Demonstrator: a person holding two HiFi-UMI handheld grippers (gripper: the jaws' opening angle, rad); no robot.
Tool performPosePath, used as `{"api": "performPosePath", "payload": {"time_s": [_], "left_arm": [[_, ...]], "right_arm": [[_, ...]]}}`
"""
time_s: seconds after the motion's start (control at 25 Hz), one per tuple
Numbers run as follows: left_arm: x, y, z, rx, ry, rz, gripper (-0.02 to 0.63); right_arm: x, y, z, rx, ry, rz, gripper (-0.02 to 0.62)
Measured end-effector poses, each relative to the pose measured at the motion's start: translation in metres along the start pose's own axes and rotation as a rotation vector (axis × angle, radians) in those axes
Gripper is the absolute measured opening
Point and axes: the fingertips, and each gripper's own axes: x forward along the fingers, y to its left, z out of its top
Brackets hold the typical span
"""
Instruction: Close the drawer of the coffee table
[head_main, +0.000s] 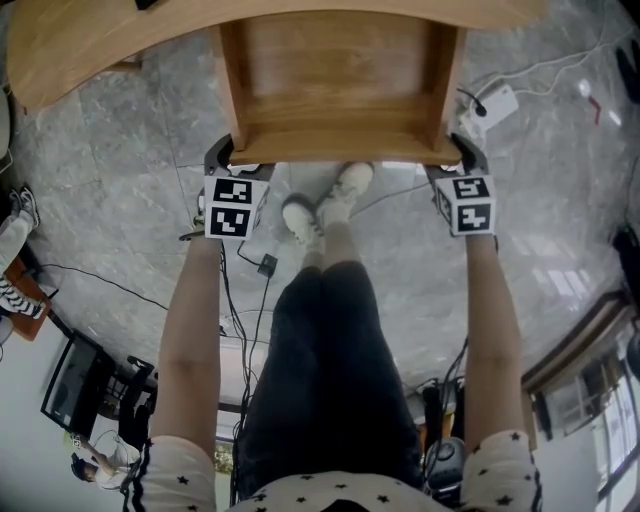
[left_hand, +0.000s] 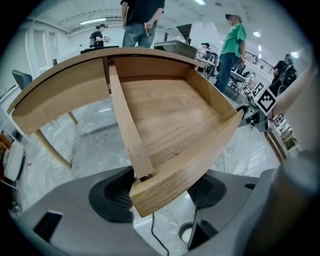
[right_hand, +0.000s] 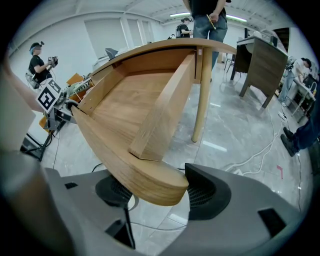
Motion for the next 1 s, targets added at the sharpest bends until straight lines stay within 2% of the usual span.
{"api": "performPosePath", "payload": {"time_s": [1.0], "left_arm": [[-0.029, -0.012, 0.005, -0.039, 0.062, -0.015, 0.319]], "right_arm": [[-0.031, 0.002, 0.003, 0.021, 0.080, 0.028, 0.282]]}}
